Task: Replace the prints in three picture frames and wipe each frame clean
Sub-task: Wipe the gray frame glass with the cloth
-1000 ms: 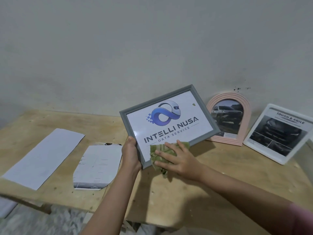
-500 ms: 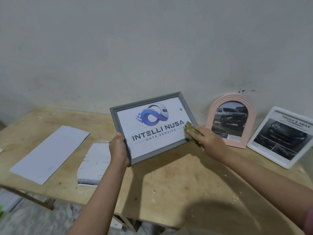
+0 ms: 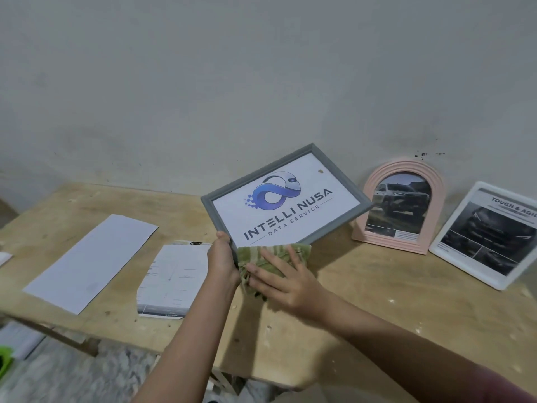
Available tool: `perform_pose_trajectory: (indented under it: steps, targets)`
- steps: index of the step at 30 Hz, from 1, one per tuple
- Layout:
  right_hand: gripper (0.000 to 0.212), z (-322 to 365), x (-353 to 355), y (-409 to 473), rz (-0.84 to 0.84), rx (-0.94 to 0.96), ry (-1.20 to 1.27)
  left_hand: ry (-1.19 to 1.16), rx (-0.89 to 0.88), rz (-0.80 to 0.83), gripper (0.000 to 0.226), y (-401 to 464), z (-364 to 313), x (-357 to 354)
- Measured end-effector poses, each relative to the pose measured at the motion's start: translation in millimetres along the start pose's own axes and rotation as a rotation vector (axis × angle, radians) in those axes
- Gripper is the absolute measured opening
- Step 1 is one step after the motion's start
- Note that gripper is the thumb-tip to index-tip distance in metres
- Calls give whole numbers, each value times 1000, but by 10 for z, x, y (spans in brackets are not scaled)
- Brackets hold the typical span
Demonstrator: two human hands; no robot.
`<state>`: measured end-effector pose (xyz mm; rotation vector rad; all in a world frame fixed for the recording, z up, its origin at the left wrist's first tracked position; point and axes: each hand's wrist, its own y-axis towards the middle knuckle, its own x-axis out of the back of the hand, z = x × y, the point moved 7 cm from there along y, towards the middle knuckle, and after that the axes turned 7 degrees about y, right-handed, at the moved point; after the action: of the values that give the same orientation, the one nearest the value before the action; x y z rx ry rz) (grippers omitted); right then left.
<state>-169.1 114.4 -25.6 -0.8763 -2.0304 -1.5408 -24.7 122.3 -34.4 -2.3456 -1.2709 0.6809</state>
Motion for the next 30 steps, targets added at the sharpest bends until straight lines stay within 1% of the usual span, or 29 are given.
perform_pose_trajectory:
  steps: [1,3,6,7,9,10,11,12,13,15,16,18,19,21,23,27,30]
  targets:
    - [46,-26,12,-31,-10,14,-13,-14,13,-7,30,14,7,22]
    - [45,-177,45,-104,-9,-29,-20,-18,13,-23,25,34,-33,72]
    - [42,-503,90,-207,31,-236,52,-42,28,-7,23,31,-134,113]
    - [46,-610,122,-222,28,-329,97,-47,36,-7,25,33,-149,129]
    - [68,-807,236,-180,-35,-530,172,-60,40,-14,30,37,-174,157]
    - [74,-858,306,-127,-84,-609,203,-70,51,-22,31,30,-163,155]
    - [76,-838,360,-47,-134,-634,229,-80,63,-29,31,36,-145,144]
    - [73,-733,382,67,-162,-595,245,-103,76,-37,31,14,-127,126]
    - [67,-566,358,177,-160,-501,251,-128,98,-29,32,2,-108,97]
    - [48,-155,222,337,-86,-274,206,-107,124,25,31,-64,-103,5]
    - [42,-6,155,352,-50,-206,164,-75,140,61,29,-91,-90,-44]
    - [40,66,71,289,-32,-156,99,-17,167,59,29,-121,-80,-45]
    - [42,22,63,245,-35,-145,77,-41,158,46,27,-110,-87,-30]
    - [46,-135,83,172,-44,-150,51,-148,122,32,28,-84,-118,-14]
    - [45,-358,120,122,-63,-190,51,-201,97,9,28,-77,-141,27]
    - [53,-832,223,144,-81,-289,11,-231,46,1,27,-52,-192,86]
    - [54,-1205,302,171,-45,-420,50,-214,28,2,27,-35,-232,129]
